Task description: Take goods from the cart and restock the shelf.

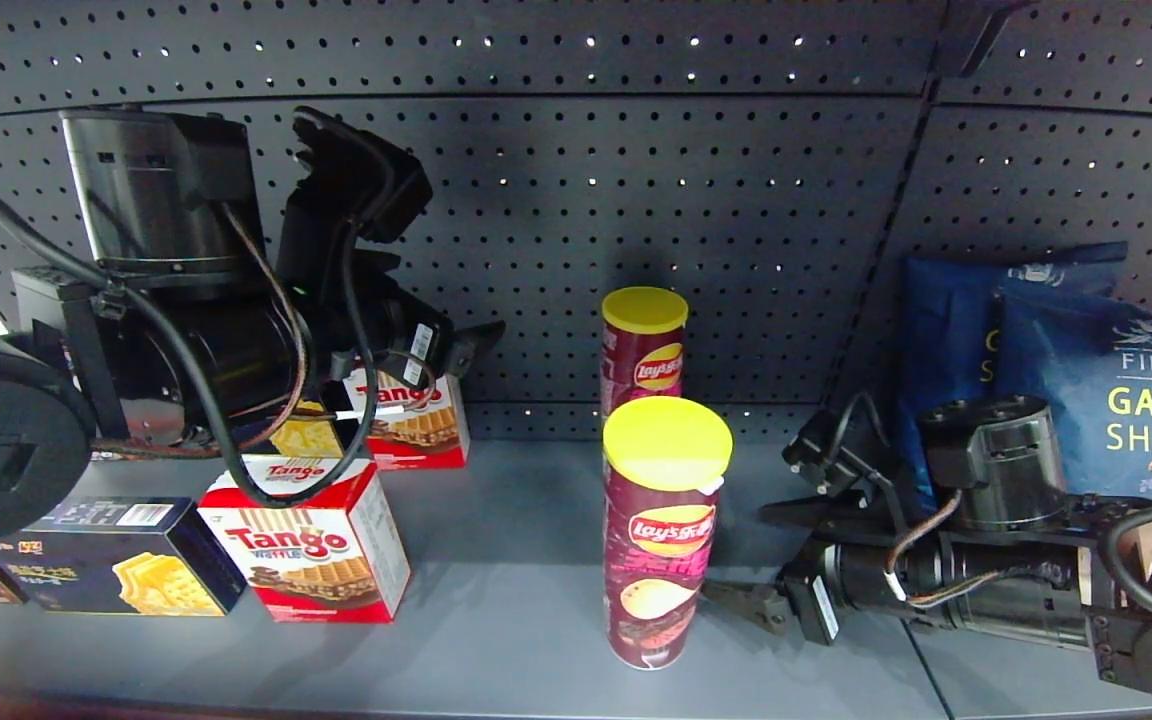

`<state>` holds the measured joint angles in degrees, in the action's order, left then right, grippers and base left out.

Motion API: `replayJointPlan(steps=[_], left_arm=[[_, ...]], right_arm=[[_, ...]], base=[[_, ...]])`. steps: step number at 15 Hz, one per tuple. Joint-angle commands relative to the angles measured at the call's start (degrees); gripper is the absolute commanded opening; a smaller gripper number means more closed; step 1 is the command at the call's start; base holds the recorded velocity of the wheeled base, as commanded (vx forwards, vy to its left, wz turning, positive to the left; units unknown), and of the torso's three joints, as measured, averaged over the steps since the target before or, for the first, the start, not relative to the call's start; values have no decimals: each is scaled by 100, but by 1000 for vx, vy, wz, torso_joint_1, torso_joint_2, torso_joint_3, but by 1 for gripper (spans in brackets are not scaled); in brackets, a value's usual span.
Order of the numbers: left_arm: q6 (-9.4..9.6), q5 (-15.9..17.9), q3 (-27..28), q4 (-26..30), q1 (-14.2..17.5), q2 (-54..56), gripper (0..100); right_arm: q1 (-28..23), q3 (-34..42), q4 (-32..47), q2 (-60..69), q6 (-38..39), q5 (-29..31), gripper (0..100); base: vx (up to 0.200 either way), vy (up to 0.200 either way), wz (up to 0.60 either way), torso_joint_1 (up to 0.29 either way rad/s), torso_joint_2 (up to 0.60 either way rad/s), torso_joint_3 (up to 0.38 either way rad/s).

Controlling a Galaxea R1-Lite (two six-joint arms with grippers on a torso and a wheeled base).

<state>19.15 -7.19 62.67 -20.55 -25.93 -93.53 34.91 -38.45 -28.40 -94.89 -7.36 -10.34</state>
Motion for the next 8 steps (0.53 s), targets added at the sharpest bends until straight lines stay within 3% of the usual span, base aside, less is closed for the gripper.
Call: replayJointPlan(steps=[1,8], left_arm=[[1,-1,-9,-1,-9,-8,100],[1,-1,-9,-1,-9,-8,100]], right_arm=[[7,-5,-7,-38,-2,-3,100],[7,22,-139,-73,-2,-3,100]], base=[[0,0,0,0,0,0],[0,0,0,0,0,0]])
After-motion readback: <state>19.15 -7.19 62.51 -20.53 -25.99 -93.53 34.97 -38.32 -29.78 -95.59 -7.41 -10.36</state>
